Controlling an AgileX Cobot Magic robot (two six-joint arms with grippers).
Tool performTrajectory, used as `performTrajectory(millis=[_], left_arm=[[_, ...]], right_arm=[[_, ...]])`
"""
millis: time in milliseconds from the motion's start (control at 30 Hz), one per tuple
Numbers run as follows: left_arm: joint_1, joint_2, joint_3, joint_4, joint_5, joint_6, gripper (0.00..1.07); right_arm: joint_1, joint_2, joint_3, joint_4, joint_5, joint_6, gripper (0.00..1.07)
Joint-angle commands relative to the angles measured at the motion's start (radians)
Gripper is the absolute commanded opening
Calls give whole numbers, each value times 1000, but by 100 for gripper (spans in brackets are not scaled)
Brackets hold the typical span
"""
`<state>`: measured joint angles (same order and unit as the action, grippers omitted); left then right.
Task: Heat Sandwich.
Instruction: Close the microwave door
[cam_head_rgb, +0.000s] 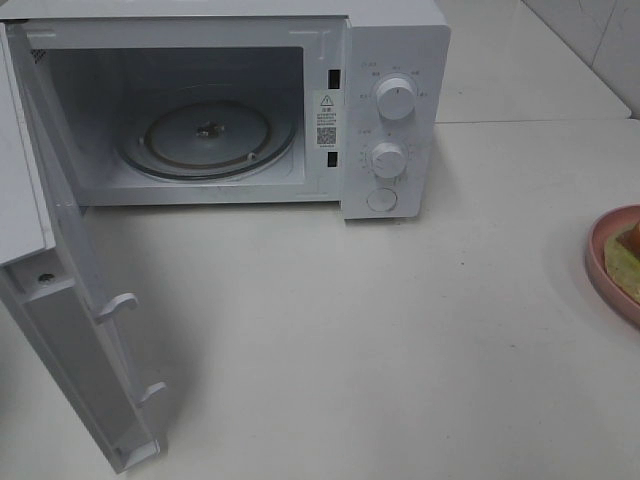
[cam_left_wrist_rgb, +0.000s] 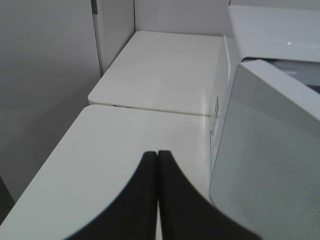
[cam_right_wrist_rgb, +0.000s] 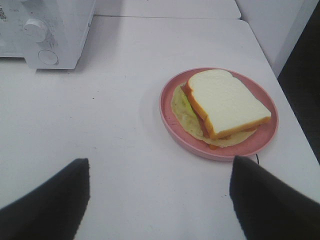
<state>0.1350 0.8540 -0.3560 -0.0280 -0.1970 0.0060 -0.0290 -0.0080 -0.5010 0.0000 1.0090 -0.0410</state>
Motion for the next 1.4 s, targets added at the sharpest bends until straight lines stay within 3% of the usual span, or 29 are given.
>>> performTrajectory(millis=[33,67,167,300,733,900,1333,1400], left_arm=[[-6,35,47,112,-155,-102,0],[-6,35,47,112,-155,-102,0],[-6,85,124,253,-347,-198,0],[-6,160,143,324,-427,-245,0],[-6,357,144,492,-547,-254,0],[-6,404,144,510,-591,-298,0],[-7,462,142,561,-658,-298,0],[-40,462,141,549,-657,-292,0]], right_arm=[[-4,-23,1,0,-12,1,75],[-4,-23,1,0,-12,1,75],[-4,-23,1,0,-12,1,75],[-4,-23,1,0,-12,1,75],[-4,-23,1,0,-12,1,75],[-4,-23,1,0,-12,1,75],[-4,-23,1,0,-12,1,75],[-4,-23,1,0,-12,1,75]])
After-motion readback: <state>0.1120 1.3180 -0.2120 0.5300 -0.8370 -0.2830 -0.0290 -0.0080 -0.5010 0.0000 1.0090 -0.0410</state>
